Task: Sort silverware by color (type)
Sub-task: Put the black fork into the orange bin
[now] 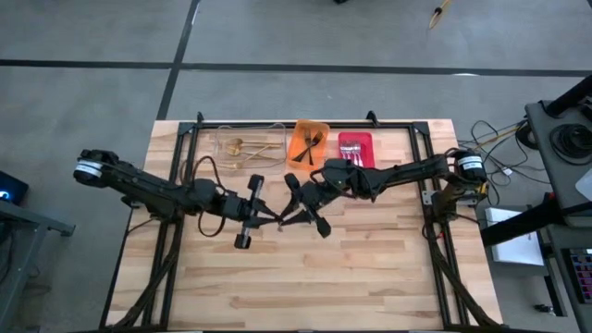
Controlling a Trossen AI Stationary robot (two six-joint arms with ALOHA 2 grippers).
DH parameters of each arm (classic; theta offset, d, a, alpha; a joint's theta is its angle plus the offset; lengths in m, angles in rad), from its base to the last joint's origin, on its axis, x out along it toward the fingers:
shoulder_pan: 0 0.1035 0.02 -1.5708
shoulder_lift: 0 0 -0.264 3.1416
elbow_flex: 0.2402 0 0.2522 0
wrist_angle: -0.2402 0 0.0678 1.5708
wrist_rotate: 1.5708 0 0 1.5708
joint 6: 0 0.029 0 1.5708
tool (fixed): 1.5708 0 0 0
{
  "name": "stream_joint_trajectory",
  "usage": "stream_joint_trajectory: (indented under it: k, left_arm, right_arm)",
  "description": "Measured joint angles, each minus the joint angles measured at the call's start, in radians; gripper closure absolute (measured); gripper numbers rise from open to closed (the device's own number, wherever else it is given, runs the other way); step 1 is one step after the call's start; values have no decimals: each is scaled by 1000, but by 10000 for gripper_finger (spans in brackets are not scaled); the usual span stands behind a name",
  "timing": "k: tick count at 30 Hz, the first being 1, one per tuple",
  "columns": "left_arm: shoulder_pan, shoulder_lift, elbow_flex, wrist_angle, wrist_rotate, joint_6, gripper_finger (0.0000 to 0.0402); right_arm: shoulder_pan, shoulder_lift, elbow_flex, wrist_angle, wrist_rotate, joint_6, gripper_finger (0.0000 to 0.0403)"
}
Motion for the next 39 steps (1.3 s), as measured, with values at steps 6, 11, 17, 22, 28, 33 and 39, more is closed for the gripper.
stream_joint_trajectory:
  k: [6, 11, 17, 22, 28, 33, 39]
  left_arm:
    - [1, -93, -78, -23, -165, -2, 401]
    - [0, -176, -119, -121, -389, 6, 401]
    - [1, -219, -135, -210, -787, -32, 402]
    - [3, -199, -135, -218, -1012, -140, 402]
    - [3, -176, -134, -208, -934, -202, 402]
    - [3, -162, -134, -197, -934, -201, 402]
    - [3, -124, -134, -130, -935, -199, 402]
  right_arm:
    - [-39, 0, 0, -3, 80, 75, 316]
    - [-59, -3, 0, -82, 278, 85, 308]
    - [-56, -7, -1, -159, 597, 126, 313]
    - [-54, -3, -1, -166, 820, 233, 323]
    - [-42, -2, -1, -180, 837, 179, 320]
    - [-10, -2, -1, -167, 838, 138, 300]
    - [26, 5, -1, -118, 883, 136, 265]
